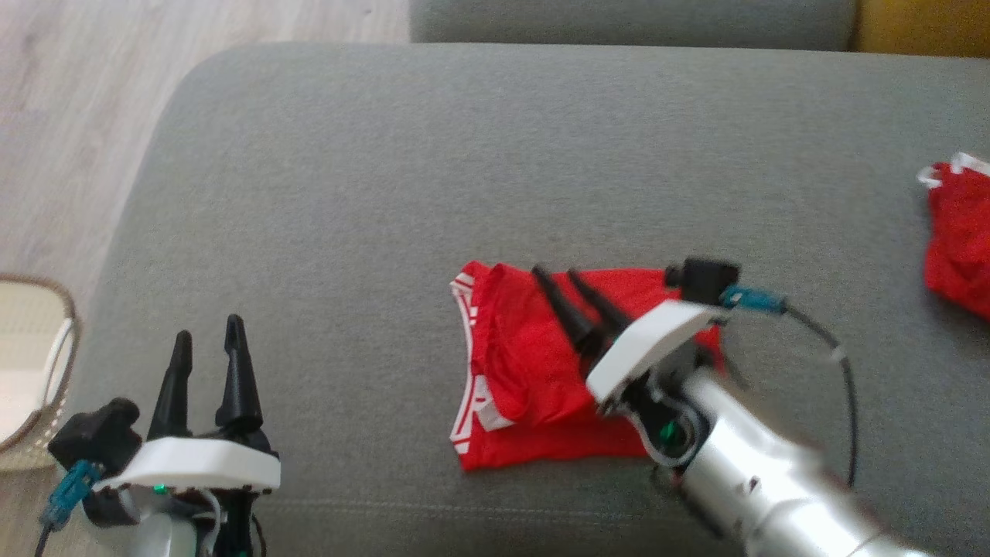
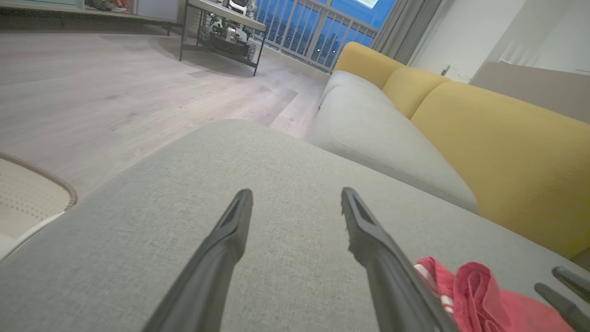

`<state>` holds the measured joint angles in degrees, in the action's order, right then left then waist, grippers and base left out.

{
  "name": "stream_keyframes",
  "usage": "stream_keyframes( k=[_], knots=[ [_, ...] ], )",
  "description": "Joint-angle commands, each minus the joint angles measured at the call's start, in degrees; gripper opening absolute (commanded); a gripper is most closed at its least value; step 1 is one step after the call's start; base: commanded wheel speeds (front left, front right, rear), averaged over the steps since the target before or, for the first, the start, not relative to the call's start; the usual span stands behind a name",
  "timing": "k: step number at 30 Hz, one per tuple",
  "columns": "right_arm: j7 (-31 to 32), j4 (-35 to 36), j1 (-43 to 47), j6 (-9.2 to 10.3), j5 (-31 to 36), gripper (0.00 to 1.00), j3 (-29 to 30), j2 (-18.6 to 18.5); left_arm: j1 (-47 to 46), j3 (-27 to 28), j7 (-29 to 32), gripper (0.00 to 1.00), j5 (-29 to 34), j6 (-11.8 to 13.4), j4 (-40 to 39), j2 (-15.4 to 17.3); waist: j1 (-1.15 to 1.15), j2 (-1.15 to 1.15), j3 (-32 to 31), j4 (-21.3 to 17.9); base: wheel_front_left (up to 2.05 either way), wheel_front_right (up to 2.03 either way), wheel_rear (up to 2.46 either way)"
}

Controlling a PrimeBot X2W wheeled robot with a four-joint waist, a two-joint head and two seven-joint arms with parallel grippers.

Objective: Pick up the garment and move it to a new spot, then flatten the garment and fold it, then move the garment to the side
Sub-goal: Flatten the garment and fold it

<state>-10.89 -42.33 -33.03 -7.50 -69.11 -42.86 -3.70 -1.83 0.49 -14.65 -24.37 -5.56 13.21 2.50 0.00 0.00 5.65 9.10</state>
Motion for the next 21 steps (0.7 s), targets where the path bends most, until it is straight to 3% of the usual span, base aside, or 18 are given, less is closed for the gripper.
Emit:
stream_keyframes(
  k=[1, 10, 13, 18, 21],
  knots=[
    [-1.0, 0.5, -3.3, 0.01, 1.9, 1.0, 1.4, 0.8, -1.6, 1.9, -0.3, 1.0, 0.2, -0.1, -2.2, 0.4, 0.0, 0.0, -0.9, -1.6, 0.0, 0.0, 0.0],
    [-2.4, -1.2, -7.1, 0.01, 18.9, 1.0, 8.5, -7.3, -1.5, 1.2, -0.3, 1.0, 0.4, -0.1, -3.7, 0.4, 0.0, 0.0, -1.9, -5.1, 0.0, 0.0, 0.0],
    [-3.1, 0.1, -6.3, 0.01, 28.0, 1.0, 11.3, -10.5, -1.9, 1.0, -0.3, 1.0, 0.1, 0.1, -4.9, 0.4, 0.0, 0.0, -1.9, -6.0, 0.0, 0.0, 0.0],
    [-3.9, 6.3, -0.9, 0.01, 42.4, 1.0, 20.2, -12.5, -2.1, 0.8, -0.3, 1.0, -0.1, 1.1, -7.2, 0.4, 0.0, 0.0, -1.6, -7.1, 0.0, 0.0, 0.0],
    [-4.1, 14.0, 4.2, 0.01, 55.5, 1.0, 27.4, -12.7, -2.1, 1.3, -0.3, 1.0, 1.1, 2.0, -10.0, 0.4, 0.0, 0.0, -1.4, -7.5, 0.0, 0.0, 0.0]
  ],
)
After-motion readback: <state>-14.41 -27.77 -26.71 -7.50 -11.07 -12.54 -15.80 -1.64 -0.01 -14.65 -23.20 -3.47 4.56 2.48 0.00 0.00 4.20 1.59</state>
